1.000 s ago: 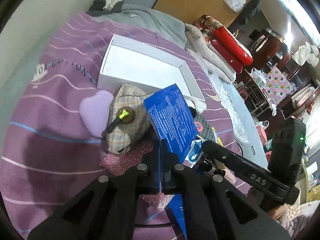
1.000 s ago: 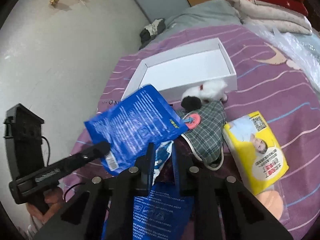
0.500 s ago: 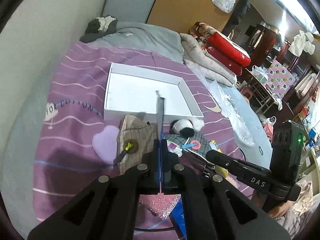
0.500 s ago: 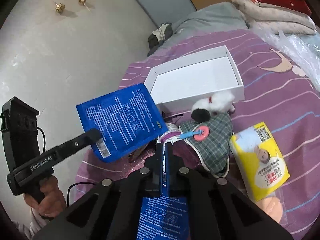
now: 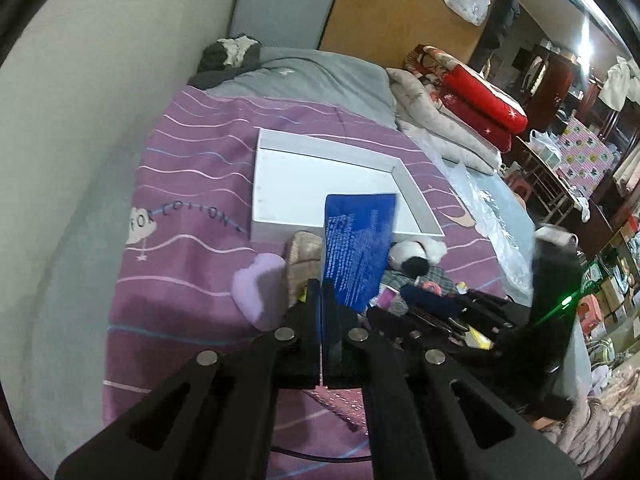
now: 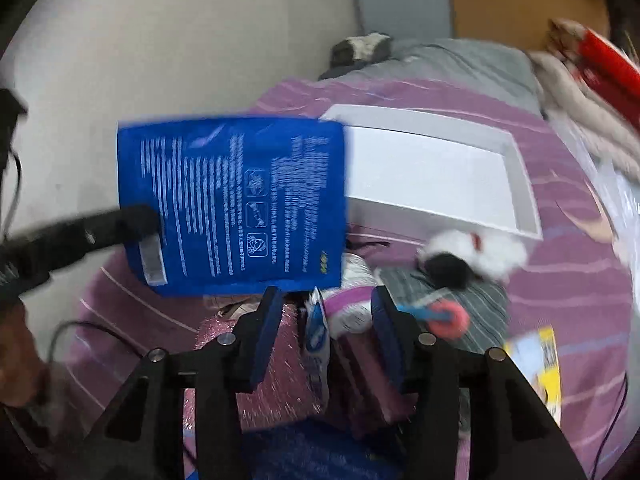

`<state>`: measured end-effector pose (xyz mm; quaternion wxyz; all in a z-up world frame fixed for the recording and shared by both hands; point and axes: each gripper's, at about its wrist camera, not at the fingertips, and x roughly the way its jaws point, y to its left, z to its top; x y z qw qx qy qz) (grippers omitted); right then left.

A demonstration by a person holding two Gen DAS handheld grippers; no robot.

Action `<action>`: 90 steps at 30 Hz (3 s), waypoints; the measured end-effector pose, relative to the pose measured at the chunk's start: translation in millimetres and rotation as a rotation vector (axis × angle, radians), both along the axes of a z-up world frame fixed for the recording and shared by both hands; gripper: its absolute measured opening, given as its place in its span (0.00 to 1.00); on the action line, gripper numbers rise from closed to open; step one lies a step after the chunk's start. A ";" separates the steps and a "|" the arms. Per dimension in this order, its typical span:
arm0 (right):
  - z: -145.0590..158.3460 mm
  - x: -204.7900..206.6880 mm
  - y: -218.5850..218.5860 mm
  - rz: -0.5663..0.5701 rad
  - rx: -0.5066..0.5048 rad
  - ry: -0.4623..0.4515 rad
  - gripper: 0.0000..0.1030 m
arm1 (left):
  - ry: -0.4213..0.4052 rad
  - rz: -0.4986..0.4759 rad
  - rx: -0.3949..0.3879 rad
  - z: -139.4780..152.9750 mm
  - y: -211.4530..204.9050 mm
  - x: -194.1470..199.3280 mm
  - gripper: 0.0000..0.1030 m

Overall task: Organize soft objects
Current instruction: 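Lift the ice pack with the left gripper while the right gripper carries the sponge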

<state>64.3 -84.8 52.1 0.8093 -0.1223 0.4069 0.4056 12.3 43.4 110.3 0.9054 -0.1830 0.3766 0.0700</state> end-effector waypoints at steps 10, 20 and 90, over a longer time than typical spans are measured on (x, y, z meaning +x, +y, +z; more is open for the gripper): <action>-15.8 -22.8 19.1 0.098 -0.214 -0.265 0.09 | 0.006 0.040 -0.030 -6.2 17.6 4.5 0.01; -7.5 -3.2 -13.2 0.033 -0.112 -0.169 0.00 | -0.015 0.021 -0.029 2.7 16.2 17.1 0.01; 65.6 63.5 -97.9 -0.194 0.311 0.296 0.11 | -0.090 -0.237 -0.077 57.2 -13.3 86.7 0.01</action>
